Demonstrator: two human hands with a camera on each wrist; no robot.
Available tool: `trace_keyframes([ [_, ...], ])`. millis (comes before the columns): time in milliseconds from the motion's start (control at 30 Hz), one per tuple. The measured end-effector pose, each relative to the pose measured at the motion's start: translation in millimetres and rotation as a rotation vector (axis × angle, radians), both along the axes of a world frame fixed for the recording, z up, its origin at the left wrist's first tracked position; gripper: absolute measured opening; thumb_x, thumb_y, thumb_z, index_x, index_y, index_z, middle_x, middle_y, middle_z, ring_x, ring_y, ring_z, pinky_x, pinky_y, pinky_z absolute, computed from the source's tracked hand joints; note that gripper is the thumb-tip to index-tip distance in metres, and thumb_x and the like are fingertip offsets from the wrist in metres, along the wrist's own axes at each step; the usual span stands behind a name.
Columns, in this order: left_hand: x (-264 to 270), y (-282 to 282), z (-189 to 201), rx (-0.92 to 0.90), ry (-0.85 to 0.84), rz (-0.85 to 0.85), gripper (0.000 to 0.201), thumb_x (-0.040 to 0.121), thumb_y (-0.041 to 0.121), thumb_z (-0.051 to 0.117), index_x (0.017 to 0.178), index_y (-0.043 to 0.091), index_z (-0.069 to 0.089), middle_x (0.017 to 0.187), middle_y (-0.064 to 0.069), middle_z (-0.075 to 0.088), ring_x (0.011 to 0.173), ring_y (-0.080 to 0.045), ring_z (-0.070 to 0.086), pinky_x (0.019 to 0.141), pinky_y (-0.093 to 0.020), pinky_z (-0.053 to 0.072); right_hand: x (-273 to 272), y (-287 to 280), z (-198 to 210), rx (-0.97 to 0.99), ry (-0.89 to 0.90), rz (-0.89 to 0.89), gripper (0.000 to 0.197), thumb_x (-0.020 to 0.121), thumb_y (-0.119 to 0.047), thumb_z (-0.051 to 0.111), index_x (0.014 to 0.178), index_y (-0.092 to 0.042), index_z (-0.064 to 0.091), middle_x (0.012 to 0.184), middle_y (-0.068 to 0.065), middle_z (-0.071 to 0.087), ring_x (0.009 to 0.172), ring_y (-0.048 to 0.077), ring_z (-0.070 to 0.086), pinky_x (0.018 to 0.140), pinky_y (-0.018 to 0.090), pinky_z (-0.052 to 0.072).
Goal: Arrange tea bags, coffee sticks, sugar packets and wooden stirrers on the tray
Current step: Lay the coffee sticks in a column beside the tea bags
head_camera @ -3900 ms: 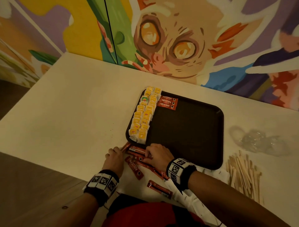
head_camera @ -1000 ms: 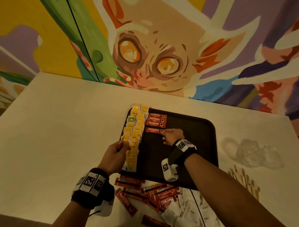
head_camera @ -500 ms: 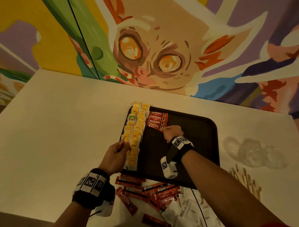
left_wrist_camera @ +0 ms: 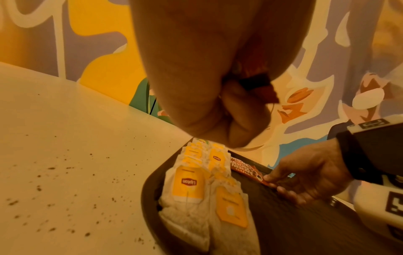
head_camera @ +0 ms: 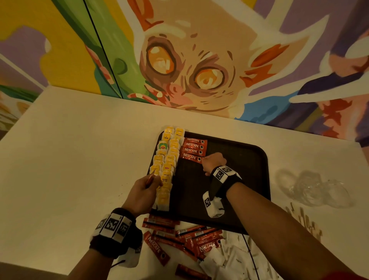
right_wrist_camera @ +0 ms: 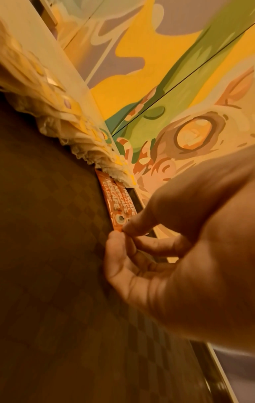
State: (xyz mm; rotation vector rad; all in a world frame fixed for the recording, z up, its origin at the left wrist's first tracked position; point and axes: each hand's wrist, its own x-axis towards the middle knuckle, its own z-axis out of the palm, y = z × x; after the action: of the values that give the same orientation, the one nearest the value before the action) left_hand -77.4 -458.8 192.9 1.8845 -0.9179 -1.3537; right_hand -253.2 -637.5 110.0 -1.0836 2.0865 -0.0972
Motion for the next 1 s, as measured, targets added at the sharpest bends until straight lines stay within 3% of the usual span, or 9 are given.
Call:
trace_keyframes([
  [400, 1.1, -0.6, -1.2, 0.009, 0.009, -0.001, 0.03, 0.101, 0.028, 0.043, 0.087, 0.007, 0.06, 0.041, 0.009, 0.043, 0.033, -0.005, 0.035, 0.045, -0.026, 0.031, -4.2, -4.7, -1.7, -0.014, -0.029, 0.017, 0.024, 0.089, -0.022, 0.069, 0.105, -0.005, 0.065, 0.106, 0.014, 0.068, 0.082, 0.024, 0.07, 0.076, 0.037, 0.061],
  [600, -0.1, -1.3, -1.1, 0.011, 0.015, -0.005, 0.03, 0.101, 0.029, 0.043, 0.085, 0.009, 0.059, 0.044, 0.007, 0.04, 0.034, -0.009, 0.034, 0.042, -0.025, 0.031, -4.8, -8.3, -1.9, -0.008, -0.034, 0.028, 0.022, 0.09, -0.02, 0.068, 0.104, -0.003, 0.064, 0.103, 0.015, 0.07, 0.084, 0.024, 0.071, 0.077, 0.037, 0.061],
  [733, -0.1, -1.8, -0.7, 0.015, 0.022, -0.007, 0.03, 0.101, 0.03, 0.043, 0.086, 0.009, 0.059, 0.044, 0.006, 0.041, 0.034, -0.01, 0.035, 0.041, -0.025, 0.032, -4.2, -9.3, -2.4, -0.026, -0.024, 0.022, 0.019, 0.089, -0.021, 0.069, 0.088, -0.004, 0.06, 0.102, 0.015, 0.069, 0.081, 0.024, 0.071, 0.076, 0.037, 0.061],
  [867, 0.1, -1.7, -0.4, 0.02, 0.027, -0.009, 0.032, 0.102, 0.032, 0.042, 0.087, 0.009, 0.059, 0.044, 0.005, 0.041, 0.033, -0.011, 0.035, 0.04, -0.024, 0.032, -5.4, -9.7, -1.4, -0.035, -0.028, 0.021, 0.028, 0.09, -0.02, 0.068, 0.073, -0.008, 0.05, 0.1, 0.015, 0.069, 0.082, 0.024, 0.07, 0.077, 0.037, 0.061],
  [933, 0.3, -1.6, -0.2, 0.022, 0.027, -0.01, 0.032, 0.102, 0.032, 0.041, 0.088, 0.008, 0.059, 0.044, 0.005, 0.041, 0.033, -0.01, 0.035, 0.04, -0.024, 0.032, -6.2, -9.1, -0.9, -0.033, -0.033, 0.029, 0.024, 0.09, -0.02, 0.068, 0.077, -0.007, 0.053, 0.1, 0.014, 0.069, 0.082, 0.024, 0.071, 0.076, 0.037, 0.061],
  [1000, 0.6, -1.3, 0.0, 0.023, 0.021, -0.014, 0.033, 0.102, 0.032, 0.041, 0.088, 0.008, 0.059, 0.043, 0.007, 0.041, 0.033, -0.009, 0.035, 0.041, -0.024, 0.032, -7.1, -8.3, -0.3, -0.024, -0.046, 0.05, 0.018, 0.09, -0.022, 0.068, 0.091, -0.005, 0.061, 0.101, 0.014, 0.069, 0.082, 0.024, 0.071, 0.075, 0.037, 0.061],
])
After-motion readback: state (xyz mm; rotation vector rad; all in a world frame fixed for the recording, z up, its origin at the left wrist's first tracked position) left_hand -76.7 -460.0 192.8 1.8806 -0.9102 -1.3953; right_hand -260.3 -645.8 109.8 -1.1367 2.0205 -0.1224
